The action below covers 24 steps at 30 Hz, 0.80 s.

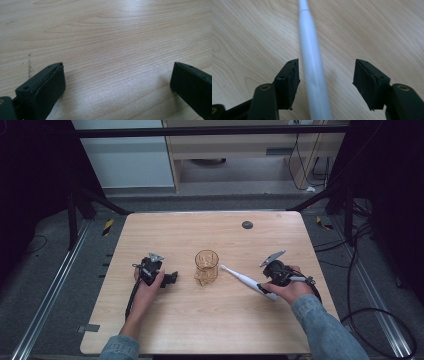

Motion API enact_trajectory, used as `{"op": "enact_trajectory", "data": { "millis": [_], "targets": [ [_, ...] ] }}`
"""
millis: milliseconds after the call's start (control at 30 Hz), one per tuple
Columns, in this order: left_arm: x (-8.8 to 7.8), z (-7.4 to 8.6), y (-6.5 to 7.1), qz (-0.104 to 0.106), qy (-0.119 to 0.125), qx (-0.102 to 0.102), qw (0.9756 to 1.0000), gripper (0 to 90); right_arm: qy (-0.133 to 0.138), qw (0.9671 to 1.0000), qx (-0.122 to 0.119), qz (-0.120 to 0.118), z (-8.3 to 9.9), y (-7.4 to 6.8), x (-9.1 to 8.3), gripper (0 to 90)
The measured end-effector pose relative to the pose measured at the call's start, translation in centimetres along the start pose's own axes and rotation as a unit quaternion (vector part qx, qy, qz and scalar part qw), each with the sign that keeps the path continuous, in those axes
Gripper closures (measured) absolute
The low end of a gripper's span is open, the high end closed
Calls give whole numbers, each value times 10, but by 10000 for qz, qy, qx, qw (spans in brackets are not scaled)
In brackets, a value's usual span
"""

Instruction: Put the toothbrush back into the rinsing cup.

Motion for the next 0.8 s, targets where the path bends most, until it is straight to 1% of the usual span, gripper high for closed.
{"op": "enact_trajectory", "data": {
  "millis": [133, 233, 300, 433, 533, 567, 600, 700, 800],
  "targets": [
    [0, 0, 0, 0, 0, 1, 10000, 0, -159, 9996, -138, -168, -10, -11, 10, 430],
    [0, 0, 0, -1, -1, 0, 10000, 0, -283, 9988, -286, -262, -19, -16, 20, 474],
    [0, 0, 0, -1, -1, 0, 10000, 0, -371, 9982, -343, -307, -22, -18, 25, 497],
    [0, 0, 0, 3, -3, 7, 10000, 0, -530, 9974, -352, -344, -26, -20, 32, 524],
    [0, 0, 0, 3, -4, 8, 10000, 0, -567, 9969, -395, -375, -29, -19, 35, 537],
    [0, 0, 0, 3, -4, 8, 10000, 0, -615, 9967, -345, -393, -30, -20, 35, 541],
    [0, 0, 0, 3, -3, 7, 10000, 0, -621, 9965, -391, -392, -31, -20, 36, 543],
    [0, 0, 0, 2, -3, 6, 10000, 0, -733, 9956, -416, -411, -32, -20, 41, 560],
    [0, 0, 0, 4, -3, 9, 10000, 0, -808, 9950, -386, -437, -32, -20, 44, 585]
  ]
}}
Point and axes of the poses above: each handheld gripper's, and its own axes: x roughly forward along the jaws, z roughly out of its underside, y roughly to its right, the point moved 8 cm from there along x, roughly forward along the jaws, and after that the axes turned 4 degrees about x, right-handed, at the moved point
